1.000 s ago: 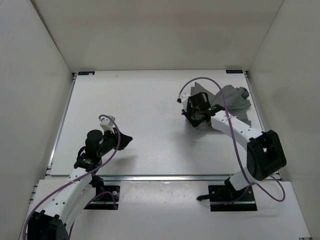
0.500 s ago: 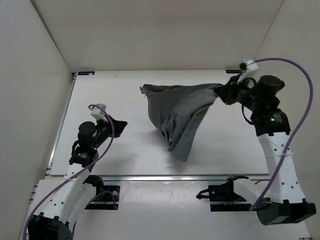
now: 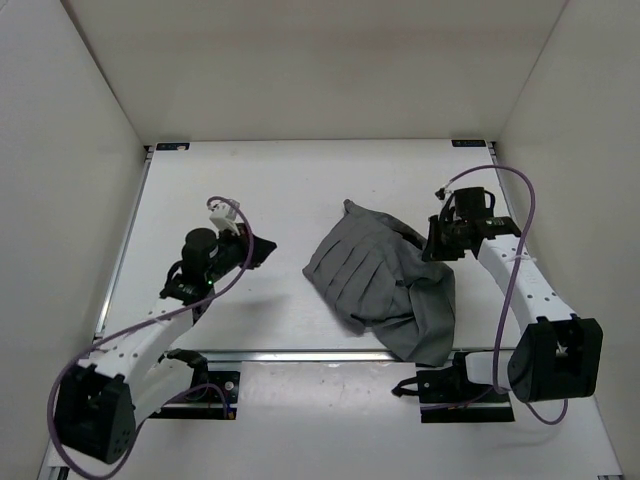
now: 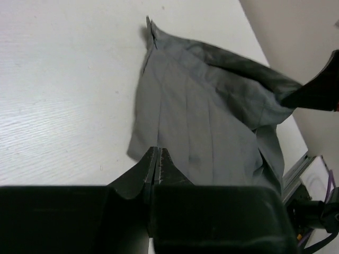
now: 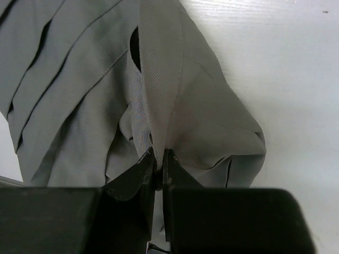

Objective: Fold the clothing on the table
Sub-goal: Move the skirt to the center of the board

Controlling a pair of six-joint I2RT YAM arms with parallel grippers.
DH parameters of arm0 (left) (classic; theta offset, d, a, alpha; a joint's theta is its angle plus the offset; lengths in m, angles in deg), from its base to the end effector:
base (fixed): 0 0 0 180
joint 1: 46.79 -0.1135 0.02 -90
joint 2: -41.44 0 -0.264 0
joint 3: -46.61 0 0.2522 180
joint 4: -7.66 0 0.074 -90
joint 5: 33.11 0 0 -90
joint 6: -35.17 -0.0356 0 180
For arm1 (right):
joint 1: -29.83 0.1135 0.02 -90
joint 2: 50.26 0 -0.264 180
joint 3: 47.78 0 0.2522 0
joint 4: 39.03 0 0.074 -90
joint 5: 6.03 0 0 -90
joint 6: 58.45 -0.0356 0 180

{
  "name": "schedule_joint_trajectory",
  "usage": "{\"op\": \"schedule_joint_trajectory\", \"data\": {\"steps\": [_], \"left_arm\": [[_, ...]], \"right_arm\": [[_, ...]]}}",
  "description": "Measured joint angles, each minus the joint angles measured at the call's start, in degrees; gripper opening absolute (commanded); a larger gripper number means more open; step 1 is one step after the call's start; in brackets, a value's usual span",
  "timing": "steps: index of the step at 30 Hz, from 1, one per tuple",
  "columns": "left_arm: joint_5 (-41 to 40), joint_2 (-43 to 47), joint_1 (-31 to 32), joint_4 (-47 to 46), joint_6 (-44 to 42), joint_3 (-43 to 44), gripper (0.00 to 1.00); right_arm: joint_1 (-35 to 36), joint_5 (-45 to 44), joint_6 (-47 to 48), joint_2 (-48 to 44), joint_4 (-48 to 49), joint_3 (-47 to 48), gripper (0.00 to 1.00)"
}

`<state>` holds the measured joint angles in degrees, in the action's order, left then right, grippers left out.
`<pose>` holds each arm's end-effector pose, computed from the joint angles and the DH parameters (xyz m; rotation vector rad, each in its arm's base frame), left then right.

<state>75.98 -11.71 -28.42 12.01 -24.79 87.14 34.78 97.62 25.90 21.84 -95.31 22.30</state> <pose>0.1963 -0.0775 0.2382 0.0429 1.9476 -0.8833 0.2463 0.0298 0.2634 -0.0721 2.5885 0.3763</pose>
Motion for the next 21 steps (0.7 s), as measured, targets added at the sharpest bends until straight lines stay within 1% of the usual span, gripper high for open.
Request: {"op": "schedule_joint_trajectory", "data": {"steps": [1,2,3,4,5,6,7,8,10,12,13,14,15,16,19,21], "left_arm": [[-0.04,-2.43,0.85,-0.72,-0.02,0.70,0.21],[-0.09,-5.20,1.88,-1.46,-0.11,1.77,0.18],[-0.07,-8.09,2.89,-2.19,0.04,3.10,0.18],[-0.02,-10.71,3.67,-2.75,0.02,4.52,0.23],[0.02,-13.70,4.44,-3.34,-0.17,6.54,0.38],[0.07,-16.94,5.11,-4.11,-0.31,8.70,0.45],[0.13,-19.96,5.62,-4.87,-0.39,10.91,0.43],[0.22,-23.34,6.14,-5.51,-0.09,13.64,0.44],[0.17,-30.08,7.04,-6.10,-0.31,19.32,0.53],[-0.13,-37.68,7.80,-5.57,-0.74,27.08,0.53],[-0.50,-41.57,8.20,-5.38,-0.98,31.23,0.54],[-0.79,-44.72,8.61,-4.81,-1.27,34.75,0.57],[-0.98,-48.17,9.07,-4.50,-1.53,38.69,0.57],[-1.16,-51.08,9.40,-4.31,-1.51,41.70,0.56],[-1.36,-59.28,10.01,-2.95,-1.51,50.12,0.59],[-1.73,-63.71,10.29,-0.68,-1.53,54.10,0.61]], "right_arm": [[0.37,-0.50,0.00,0.04,-0.11,-0.02,0.00],[0.63,-0.70,0.00,0.02,0.07,-0.02,0.00],[0.70,-0.74,0.02,0.02,0.24,-0.02,0.01],[0.87,-0.79,0.02,0.04,0.35,-0.02,0.00],[0.98,-0.79,-0.02,0.04,0.42,-0.02,0.00],[1.14,-0.85,-0.02,0.04,0.57,-0.02,0.00],[1.38,-0.85,-0.02,0.04,0.70,-0.02,0.00],[1.42,-0.85,-0.04,0.04,0.92,-0.09,0.00],[1.42,-0.72,-0.09,0.04,1.44,-0.46,0.00],[1.42,-0.59,-0.11,0.04,1.86,-1.22,0.00],[1.40,-0.52,-0.13,0.04,2.03,-1.70,0.00],[1.40,-0.48,-0.13,0.02,2.10,-2.12,0.00],[1.42,-0.33,-0.15,-0.04,2.23,-2.54,0.00],[1.44,-0.24,-0.15,-0.13,2.34,-2.89,0.00],[1.88,-0.04,-0.24,-0.52,2.75,-3.74,0.00],[2.36,0.22,-0.39,-0.61,3.15,-4.02,0.00]]}}
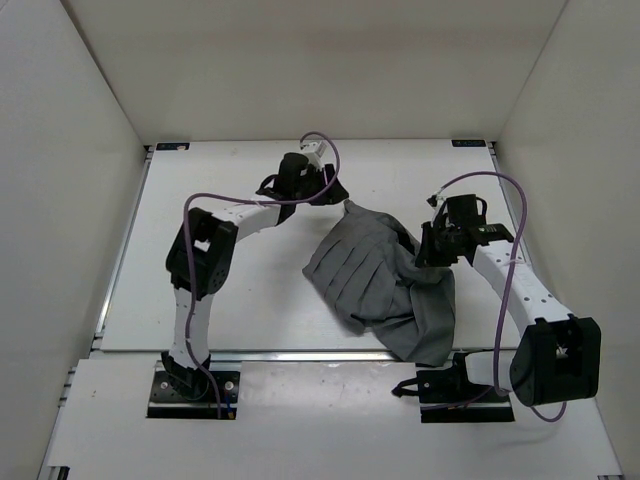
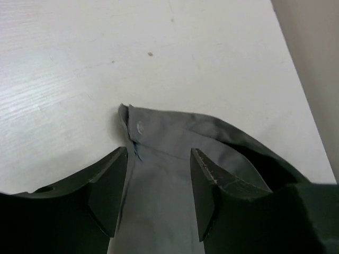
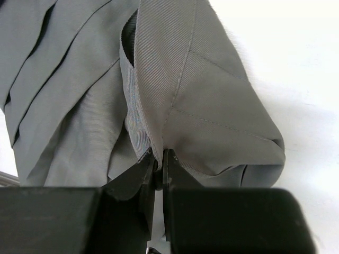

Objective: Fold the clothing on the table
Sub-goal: Move the skirt to the center of the board, then flatten the skirt out

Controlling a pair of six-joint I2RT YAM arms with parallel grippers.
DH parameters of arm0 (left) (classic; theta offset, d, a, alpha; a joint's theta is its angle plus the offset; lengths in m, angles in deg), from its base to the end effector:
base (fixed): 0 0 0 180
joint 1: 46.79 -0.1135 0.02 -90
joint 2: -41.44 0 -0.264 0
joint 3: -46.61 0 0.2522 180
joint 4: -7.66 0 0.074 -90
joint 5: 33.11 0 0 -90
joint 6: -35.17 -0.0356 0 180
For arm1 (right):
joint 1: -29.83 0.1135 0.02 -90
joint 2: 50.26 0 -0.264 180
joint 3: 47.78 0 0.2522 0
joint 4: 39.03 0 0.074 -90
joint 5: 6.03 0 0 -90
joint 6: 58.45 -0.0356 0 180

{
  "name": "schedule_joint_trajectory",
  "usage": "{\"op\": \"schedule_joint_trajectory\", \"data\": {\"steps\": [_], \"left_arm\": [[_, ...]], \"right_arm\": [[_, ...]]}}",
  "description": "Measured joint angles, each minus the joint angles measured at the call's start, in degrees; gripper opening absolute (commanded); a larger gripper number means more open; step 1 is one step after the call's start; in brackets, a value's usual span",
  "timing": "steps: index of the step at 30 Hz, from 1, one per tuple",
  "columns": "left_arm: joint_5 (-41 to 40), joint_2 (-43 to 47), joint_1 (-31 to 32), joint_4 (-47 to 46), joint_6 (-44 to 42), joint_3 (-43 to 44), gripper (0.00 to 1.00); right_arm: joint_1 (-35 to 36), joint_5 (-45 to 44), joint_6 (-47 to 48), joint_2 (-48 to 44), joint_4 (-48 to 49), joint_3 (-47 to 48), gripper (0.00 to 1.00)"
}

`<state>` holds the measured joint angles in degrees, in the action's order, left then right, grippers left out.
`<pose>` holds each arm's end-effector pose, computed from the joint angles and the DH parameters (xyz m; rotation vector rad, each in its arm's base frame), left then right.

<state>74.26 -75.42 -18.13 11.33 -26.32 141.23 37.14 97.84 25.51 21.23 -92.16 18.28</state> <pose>0.4072 -0.2347 0.2064 0.2055 2.1201 -0.9195 0.2408 0.0395 0.2474 -0.1177 2.5957 0.3987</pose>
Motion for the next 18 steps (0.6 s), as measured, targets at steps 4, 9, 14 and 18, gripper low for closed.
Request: {"op": "schedule_joint_trajectory", "data": {"steps": [4,9,14,18], "left_arm": [[-1.09,-8.68,0.55,4.87,-0.50,9.44,0.63],[-2.12,-13.46,0.92,7.72,-0.70,12.74,0.64],[-2.36,-17.14,1.29,10.43,-0.92,16.87,0.66],[-2.36,-18.23,1.66,11.17,-0.92,18.32,0.66]], "right_arm": [[0.17,0.96,-0.02,-0.11,0.68,-0.31,0.00],[0.17,1.77,-0.02,-0.11,1.33,-0.57,0.00],[0.09,2.29,0.00,-0.11,1.97,-0.68,0.00],[0.07,2.51,0.02,-0.11,2.56,-1.25,0.00]]}}
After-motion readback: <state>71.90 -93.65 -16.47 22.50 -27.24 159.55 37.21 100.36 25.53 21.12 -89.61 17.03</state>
